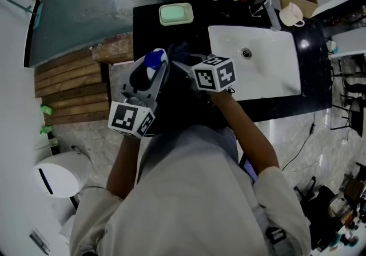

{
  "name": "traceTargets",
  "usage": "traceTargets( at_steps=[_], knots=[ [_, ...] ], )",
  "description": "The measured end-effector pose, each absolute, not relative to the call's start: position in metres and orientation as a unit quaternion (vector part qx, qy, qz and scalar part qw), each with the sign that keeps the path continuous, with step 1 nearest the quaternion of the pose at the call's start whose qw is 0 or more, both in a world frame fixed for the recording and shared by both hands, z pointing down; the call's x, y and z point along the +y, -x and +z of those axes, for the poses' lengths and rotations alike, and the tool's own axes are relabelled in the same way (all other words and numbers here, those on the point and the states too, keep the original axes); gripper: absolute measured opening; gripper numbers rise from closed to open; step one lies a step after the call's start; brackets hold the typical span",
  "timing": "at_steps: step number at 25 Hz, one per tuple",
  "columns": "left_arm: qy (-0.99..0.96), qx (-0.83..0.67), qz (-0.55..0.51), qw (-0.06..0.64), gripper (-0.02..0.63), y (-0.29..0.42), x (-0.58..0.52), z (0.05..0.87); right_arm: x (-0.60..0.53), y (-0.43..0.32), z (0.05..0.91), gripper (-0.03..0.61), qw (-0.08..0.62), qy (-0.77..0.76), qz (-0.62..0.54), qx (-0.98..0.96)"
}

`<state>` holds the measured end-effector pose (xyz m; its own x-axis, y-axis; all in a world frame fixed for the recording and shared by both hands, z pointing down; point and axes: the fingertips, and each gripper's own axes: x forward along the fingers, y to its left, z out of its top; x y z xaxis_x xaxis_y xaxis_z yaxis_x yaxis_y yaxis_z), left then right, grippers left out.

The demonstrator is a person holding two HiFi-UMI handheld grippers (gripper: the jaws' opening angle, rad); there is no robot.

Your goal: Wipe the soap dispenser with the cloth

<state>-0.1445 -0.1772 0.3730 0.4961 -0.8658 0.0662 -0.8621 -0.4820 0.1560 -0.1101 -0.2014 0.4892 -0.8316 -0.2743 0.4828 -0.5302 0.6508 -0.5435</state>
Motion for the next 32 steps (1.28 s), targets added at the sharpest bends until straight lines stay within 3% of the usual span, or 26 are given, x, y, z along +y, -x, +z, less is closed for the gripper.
traceTargets(
  at_steps=[32],
  knots=[
    [-0.860,-0.504,-0.003,0.074,0.144,0.140,-0.176,0.374,-0.172,0.107,0.460,0.075,0.174,-0.185,0.375,-0.892]
  ],
)
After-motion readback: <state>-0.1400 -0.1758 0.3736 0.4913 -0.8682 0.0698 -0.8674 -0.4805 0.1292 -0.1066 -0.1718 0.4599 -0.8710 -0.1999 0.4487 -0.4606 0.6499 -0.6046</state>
